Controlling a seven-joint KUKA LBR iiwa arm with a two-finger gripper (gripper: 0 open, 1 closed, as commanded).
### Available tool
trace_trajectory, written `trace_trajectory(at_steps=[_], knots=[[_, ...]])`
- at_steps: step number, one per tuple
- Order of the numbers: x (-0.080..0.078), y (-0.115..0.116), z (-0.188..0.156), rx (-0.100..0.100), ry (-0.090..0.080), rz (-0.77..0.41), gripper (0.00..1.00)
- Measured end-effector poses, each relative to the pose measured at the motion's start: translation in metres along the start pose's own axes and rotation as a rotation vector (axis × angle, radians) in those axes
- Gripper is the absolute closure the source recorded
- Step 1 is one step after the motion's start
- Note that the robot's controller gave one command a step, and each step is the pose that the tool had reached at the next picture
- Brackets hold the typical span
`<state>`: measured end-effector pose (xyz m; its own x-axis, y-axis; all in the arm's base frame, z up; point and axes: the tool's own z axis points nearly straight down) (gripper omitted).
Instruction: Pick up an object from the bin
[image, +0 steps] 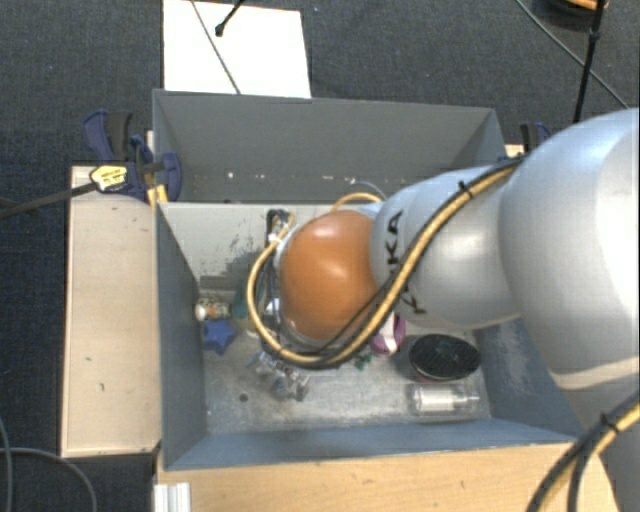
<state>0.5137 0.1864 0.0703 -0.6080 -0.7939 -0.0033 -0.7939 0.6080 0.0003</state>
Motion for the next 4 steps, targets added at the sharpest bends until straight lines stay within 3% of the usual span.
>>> trace_trajectory(at_steps=[1, 2, 3, 4], knots=[[0.03, 0.001, -0.148, 0.006, -0.004, -0.001, 1.0], [0.032, -0.012, -0.082, -0.001, 0.005, 0.157, 1.0], [0.031, -0.012, -0.084, 0.0, 0.002, 0.158, 0.0], [0.047, -0.056, -0.02, 0.0, 0.004, 0.13, 0.0]])
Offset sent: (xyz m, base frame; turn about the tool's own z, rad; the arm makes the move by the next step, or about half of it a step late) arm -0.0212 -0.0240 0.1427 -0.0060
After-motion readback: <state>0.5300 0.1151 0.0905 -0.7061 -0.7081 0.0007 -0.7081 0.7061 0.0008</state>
